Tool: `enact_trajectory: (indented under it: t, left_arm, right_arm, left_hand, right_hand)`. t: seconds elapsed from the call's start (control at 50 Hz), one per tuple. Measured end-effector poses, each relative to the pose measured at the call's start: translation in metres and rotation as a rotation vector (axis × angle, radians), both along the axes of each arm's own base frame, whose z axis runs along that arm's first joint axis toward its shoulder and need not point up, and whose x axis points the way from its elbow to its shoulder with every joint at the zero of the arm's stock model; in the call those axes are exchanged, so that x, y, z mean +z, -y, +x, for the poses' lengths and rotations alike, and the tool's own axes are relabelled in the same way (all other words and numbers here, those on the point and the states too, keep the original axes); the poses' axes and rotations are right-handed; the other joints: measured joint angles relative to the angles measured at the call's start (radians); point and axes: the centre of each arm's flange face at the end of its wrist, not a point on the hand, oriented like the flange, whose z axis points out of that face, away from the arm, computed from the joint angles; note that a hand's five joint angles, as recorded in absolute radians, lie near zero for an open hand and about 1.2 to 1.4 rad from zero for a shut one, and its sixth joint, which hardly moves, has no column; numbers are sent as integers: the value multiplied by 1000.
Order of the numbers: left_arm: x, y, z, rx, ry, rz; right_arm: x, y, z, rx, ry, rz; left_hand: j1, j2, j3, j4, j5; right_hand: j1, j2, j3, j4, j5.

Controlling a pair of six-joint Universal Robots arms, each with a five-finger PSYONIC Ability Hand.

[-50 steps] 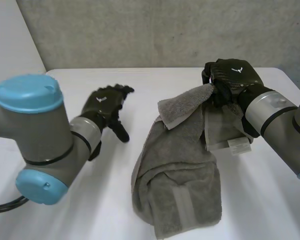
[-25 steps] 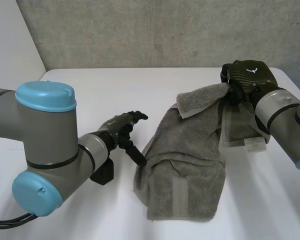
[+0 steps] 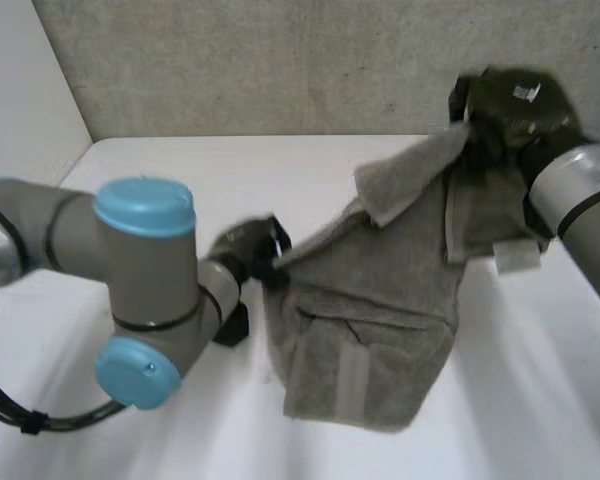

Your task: Fold the towel.

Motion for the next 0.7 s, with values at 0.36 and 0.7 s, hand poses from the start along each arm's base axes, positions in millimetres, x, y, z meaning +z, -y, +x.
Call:
enact_trajectory:
  t: [0.36,0.7]
  left_arm:
    - [138,-5,22,65,-36,-531]
    - [-41,-68,41,-99,244,-106]
  right_arm:
    - [33,40,7,204,142,-247]
    - [-143,38,-28,265,-354,455]
  left_hand:
    - [22,24,24,25,26]
    - [22,25,25,26,26]
  right_hand:
    - [4,9,10,0,0]
    - [-734,-702,-709,-740,-744]
